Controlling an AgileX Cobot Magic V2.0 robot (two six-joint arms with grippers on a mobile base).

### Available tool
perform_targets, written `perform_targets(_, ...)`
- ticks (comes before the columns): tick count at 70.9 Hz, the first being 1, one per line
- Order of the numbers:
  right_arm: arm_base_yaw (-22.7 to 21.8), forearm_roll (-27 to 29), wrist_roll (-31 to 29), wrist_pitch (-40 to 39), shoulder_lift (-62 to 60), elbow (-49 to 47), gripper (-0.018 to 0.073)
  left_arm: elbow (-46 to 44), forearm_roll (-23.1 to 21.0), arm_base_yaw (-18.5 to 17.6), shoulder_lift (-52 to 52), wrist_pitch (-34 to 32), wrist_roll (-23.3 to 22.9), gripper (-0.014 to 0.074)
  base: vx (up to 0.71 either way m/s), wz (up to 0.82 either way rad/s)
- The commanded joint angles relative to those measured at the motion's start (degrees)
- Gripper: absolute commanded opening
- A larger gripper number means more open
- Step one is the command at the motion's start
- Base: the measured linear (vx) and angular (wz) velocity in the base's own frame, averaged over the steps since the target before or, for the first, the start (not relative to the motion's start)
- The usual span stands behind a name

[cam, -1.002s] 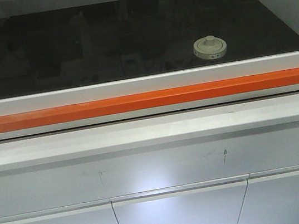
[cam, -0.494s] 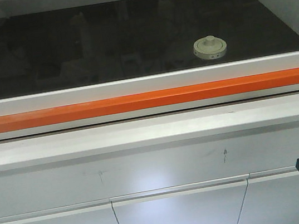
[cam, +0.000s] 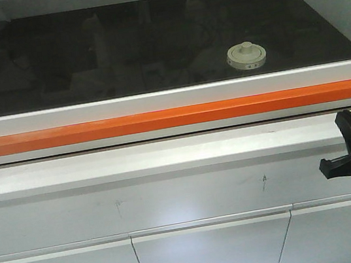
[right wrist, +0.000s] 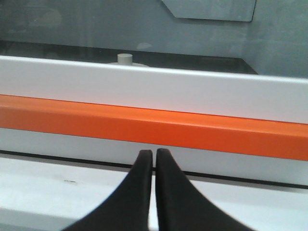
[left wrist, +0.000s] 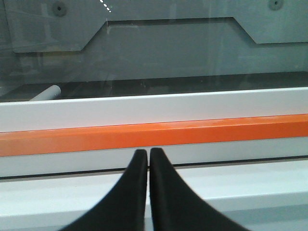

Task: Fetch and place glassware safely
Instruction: 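Move the right gripper to the orange sash handle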

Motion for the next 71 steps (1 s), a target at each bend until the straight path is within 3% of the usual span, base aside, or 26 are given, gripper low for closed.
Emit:
perform_targets(1, -0.21, 1.57, -2.17, -8.46, 2.5, -1.35, -0.0003, -1.45, -0.16, 0.02, 0.28, -4.51, -0.03, -0.0007, 0.0, 0.0)
perform_targets(71, -0.21, 1.39, -3.35, -5.65, 16.4, -12.81, -0.0003, -1.45, -0.16, 0.02, 0.28, -4.51, 0.03, -0.0007, 0.0, 0.0)
